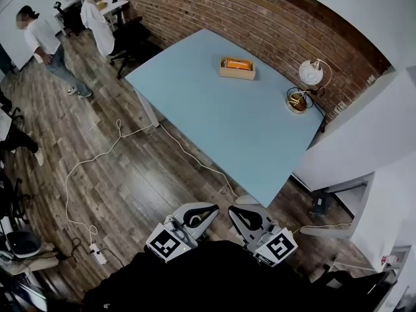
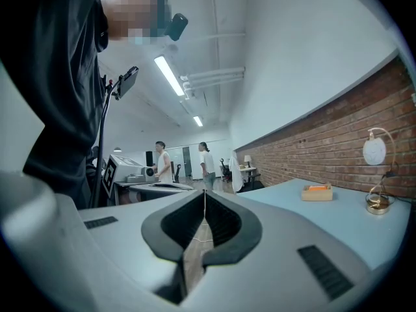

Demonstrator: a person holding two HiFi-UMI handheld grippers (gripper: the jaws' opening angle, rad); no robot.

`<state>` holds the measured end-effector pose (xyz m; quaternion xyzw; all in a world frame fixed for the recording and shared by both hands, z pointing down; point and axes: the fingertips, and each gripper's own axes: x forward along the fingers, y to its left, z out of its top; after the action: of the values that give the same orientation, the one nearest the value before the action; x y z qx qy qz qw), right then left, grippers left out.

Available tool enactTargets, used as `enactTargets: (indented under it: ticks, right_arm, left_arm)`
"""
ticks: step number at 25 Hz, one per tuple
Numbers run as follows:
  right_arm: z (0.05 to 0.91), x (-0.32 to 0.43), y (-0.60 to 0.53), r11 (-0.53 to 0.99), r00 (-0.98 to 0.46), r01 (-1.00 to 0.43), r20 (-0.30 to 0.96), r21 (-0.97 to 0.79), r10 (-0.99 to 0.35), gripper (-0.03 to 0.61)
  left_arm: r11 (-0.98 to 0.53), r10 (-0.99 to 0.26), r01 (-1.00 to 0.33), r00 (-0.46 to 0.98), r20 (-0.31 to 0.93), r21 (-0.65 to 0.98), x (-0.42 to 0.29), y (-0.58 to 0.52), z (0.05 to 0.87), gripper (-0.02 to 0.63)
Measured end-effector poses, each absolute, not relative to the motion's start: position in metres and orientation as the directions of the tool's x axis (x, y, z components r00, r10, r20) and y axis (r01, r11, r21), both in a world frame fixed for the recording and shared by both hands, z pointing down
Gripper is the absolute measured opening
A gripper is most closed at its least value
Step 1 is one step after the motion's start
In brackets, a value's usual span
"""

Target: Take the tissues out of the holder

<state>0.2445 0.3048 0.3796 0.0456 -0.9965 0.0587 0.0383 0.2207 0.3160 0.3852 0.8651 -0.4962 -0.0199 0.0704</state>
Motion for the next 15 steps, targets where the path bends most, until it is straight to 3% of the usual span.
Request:
enactTargets:
  ticks: [15]
  right_arm:
    - [0.384, 0.178, 0.240, 0.984, -0.988, -0.137, 0.092, -0.117, -0.127, 0.008]
  left_arm:
    - [-0.506, -0.855, -0.847, 0.517, 0.035, 0.163, 0.148, 0.259, 0.387, 0.011]
